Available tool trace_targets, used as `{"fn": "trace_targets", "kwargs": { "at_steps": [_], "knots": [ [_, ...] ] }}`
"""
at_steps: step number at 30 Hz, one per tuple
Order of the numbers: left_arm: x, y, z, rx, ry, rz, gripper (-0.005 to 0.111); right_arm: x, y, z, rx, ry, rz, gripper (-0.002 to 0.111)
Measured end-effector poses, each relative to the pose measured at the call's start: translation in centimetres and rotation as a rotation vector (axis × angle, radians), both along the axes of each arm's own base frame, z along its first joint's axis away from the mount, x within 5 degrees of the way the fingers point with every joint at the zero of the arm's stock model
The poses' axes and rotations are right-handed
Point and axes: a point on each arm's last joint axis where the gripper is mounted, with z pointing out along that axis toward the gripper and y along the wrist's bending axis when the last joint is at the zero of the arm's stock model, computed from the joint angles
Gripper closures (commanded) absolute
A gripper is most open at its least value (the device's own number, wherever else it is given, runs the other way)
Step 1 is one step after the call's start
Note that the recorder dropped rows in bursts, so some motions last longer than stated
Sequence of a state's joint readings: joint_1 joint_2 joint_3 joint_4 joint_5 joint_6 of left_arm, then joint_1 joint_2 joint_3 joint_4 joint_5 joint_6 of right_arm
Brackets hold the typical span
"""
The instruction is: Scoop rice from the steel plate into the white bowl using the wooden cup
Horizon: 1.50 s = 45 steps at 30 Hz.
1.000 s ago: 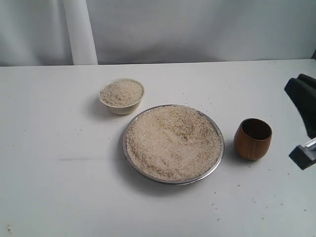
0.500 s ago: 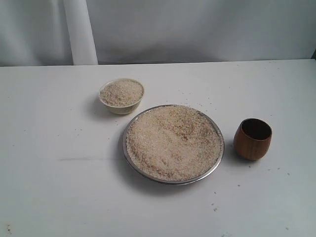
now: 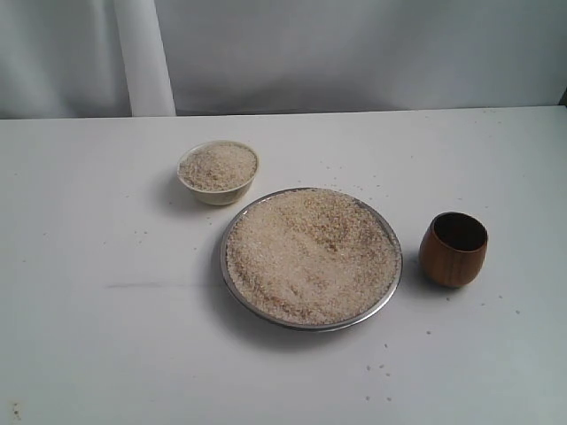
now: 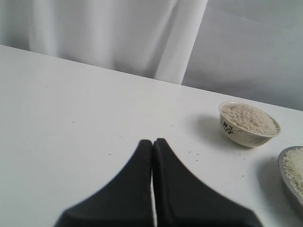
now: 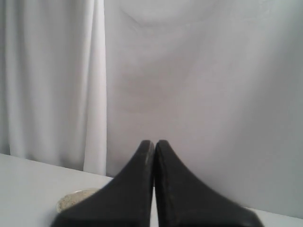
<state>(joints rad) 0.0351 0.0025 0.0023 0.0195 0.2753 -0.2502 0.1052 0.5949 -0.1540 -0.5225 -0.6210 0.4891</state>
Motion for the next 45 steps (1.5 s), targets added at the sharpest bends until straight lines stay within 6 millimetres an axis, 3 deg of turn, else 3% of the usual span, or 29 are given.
{"fn": "trace_targets", "kwargs": {
  "at_steps": [9,20,28,40,45],
  "knots": [
    [0.0,0.0,0.0,0.0,0.0,0.0,0.107,-0.5,-0.7,0.0,-0.07,-0.013,-0.09,0.108],
    [0.0,0.0,0.0,0.0,0.0,0.0,0.107,-5.1,-3.2,-0.6,-0.157,0.035,-0.326,0.108],
    [0.0,0.0,0.0,0.0,0.0,0.0,0.107,-5.3,-3.4,-1.1,-0.192,0.08,-0.351,0.108],
    [0.0,0.0,0.0,0.0,0.0,0.0,0.107,-5.6,-4.1,-5.3,-0.063,0.178,-0.452,0.108],
    [0.0,0.0,0.0,0.0,0.0,0.0,0.107,-5.6,-4.1,-6.0,-0.054,0.209,-0.451,0.108]
  ]
}}
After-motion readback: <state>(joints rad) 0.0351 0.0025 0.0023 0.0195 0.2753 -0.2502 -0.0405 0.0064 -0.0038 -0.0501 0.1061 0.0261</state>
